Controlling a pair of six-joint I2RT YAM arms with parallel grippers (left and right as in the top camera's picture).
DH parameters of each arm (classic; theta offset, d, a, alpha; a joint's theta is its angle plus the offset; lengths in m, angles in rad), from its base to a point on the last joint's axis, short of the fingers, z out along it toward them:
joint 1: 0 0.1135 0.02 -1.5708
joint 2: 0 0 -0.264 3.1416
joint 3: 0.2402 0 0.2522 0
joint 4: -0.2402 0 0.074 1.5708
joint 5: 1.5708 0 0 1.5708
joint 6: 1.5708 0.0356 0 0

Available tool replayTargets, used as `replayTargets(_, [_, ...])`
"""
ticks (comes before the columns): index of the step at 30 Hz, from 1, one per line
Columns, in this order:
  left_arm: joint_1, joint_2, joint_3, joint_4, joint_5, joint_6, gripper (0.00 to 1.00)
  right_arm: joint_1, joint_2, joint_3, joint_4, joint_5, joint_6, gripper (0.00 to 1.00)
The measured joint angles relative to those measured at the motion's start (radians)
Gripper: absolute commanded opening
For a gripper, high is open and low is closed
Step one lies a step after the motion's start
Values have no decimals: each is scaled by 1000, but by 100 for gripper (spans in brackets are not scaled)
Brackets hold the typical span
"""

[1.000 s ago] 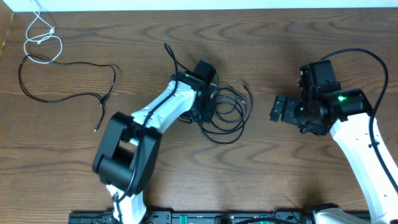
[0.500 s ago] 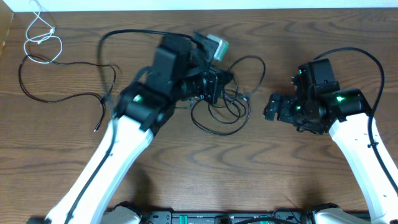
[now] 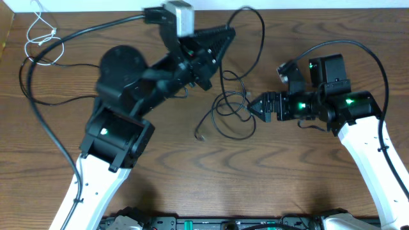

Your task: Untangle cables

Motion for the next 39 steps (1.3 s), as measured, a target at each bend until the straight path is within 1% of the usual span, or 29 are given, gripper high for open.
replayTargets(7, [3,-7,40,140,32,-158,7,20,2,0,141,-60,33,99])
replayTargets(13, [3,-7,121,183,55,-222,7,107,67,0,220,-20,124,99])
replayTargets(14, [3,-7,133,185,57,-226,7,123,84,0,238,-13,135,92])
replayTargets(15, [3,-7,149,185,58,-234,8,147,114,0,266,-5,147,82])
replayTargets(16, [4,-7,170,186,60,-249,7,176,158,0,321,4,174,80])
replayTargets(18, [4,-8,180,186,61,-258,7,194,197,0,360,32,212,79])
replayTargets(20, [5,-8,180,179,61,-265,7,196,219,0,342,101,246,78])
replayTargets(23, [10,-8,180,176,61,-271,8,177,229,0,264,232,279,79])
replayTargets(24, [15,-8,180,178,61,-271,8,161,229,-1,224,284,293,84])
replayTargets(28, [51,-8,180,155,61,-271,7,86,228,-1,134,429,333,96])
replayTargets(29, [63,-8,180,139,61,-271,8,61,226,-1,116,459,340,97])
replayTargets(31, [78,-8,180,116,61,-271,8,13,212,-1,84,509,352,99])
replayTargets(34, [98,-8,180,106,61,-273,7,-61,167,-1,54,558,367,99])
replayTargets(39, [119,-8,180,105,21,-321,7,-173,74,-1,-10,600,434,99])
